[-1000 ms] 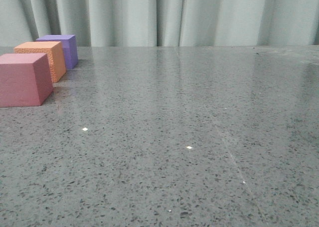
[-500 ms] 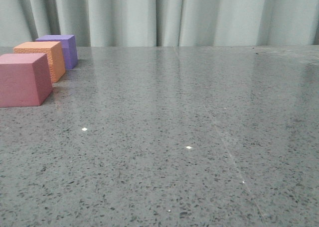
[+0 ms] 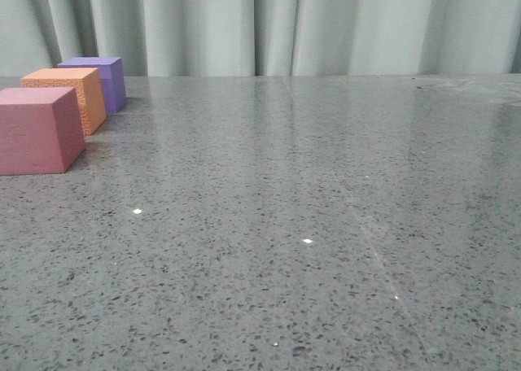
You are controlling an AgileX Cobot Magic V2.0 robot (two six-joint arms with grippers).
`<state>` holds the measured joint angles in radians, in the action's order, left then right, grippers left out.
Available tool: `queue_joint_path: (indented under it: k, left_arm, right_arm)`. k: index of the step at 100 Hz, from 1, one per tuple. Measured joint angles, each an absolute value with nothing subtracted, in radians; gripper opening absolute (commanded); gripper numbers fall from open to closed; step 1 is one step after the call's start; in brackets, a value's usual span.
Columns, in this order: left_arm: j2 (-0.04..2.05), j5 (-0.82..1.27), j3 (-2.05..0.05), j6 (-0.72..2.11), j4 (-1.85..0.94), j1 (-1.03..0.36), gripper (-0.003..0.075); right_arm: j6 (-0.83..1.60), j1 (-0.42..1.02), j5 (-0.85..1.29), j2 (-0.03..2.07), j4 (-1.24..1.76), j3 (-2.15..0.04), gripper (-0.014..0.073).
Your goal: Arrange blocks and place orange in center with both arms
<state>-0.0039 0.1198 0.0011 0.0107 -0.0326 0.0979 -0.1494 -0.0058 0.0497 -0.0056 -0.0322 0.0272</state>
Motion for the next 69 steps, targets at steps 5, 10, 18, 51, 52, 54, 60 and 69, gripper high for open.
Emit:
queue_joint_path:
  k: [5, 10, 18, 51, 52, 54, 60, 69]
  left_arm:
    - [-0.004, 0.120, 0.001, 0.011, -0.033, 0.098, -0.0019]
    - [-0.004, 0.120, 0.001, 0.011, -0.033, 0.098, -0.0019]
    - [-0.004, 0.120, 0.001, 0.011, -0.033, 0.098, -0.0019]
    - [-0.004, 0.120, 0.001, 0.011, -0.033, 0.098, -0.0019]
    - [-0.004, 0.120, 0.001, 0.011, -0.033, 0.098, -0.0019]
    - [-0.004, 0.120, 0.001, 0.011, -0.033, 0.098, -0.0019]
    - [-0.004, 0.120, 0.001, 0.011, -0.033, 0.098, -0.0019]
    - [-0.004, 0.120, 0.001, 0.011, -0.033, 0.098, -0.0019]
  right_arm:
    - [-0.149, -0.006, 0.065, -0.010, -0.032, 0.027, -0.0121]
    - [-0.149, -0.006, 0.071, -0.010, -0.032, 0.027, -0.0121]
    - [-0.149, -0.006, 0.080, -0.010, -0.032, 0.027, -0.0121]
    - [-0.149, -0.006, 0.084, -0.010, -0.032, 0.027, -0.0121]
    - [-0.149, -0.006, 0.084, -0.010, -0.032, 0.027, -0.0121]
    - [-0.149, -0.006, 0.084, -0.010, -0.032, 0.027, -0.0121]
    - [-0.149, -0.006, 0.084, -0.010, -0.032, 0.027, -0.0121]
    - [-0.149, -0.006, 0.084, -0.010, -0.032, 0.027, -0.0121]
